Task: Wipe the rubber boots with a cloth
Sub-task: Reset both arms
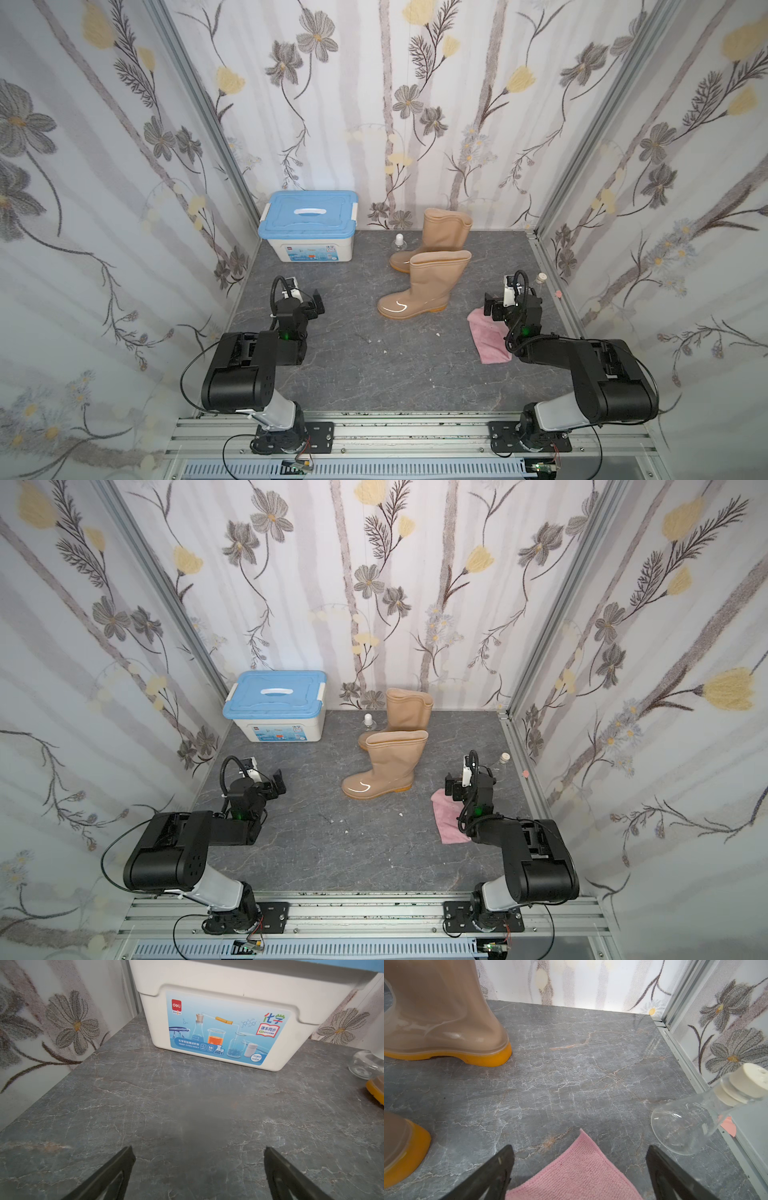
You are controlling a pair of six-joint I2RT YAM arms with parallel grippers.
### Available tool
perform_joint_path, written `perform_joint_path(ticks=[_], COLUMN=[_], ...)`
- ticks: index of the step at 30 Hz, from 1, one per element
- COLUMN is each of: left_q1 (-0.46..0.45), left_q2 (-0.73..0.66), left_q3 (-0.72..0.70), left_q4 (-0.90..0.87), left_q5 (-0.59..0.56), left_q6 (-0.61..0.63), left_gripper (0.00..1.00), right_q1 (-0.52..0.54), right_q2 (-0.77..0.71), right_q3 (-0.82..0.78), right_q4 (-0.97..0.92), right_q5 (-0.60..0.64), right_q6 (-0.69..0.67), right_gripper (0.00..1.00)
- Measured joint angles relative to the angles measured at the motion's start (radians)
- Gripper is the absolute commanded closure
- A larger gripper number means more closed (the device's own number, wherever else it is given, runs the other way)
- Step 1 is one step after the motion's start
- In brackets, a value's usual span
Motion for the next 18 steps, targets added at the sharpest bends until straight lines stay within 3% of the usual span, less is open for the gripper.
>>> perform_joint_path(ticks=[7, 18], left_q1=[-0.003, -0.014], left_q2=[0.0, 0.002], left_q3=[0.041, 0.048], left_q4=[-0.053, -0.079], left_q5=[0.072, 0.079], left_q6=[0.009, 0.016], left_gripper=[0.0, 0.0], right_q1=[-0.016, -0.03], right_q2=[0.0, 0.001], right_q3=[0.016, 0.025], right_q4=[-0.032, -0.039], right_q5=[-0.005, -0.046], right_q6=[0.011, 0.019], right_gripper=[0.0, 0.0])
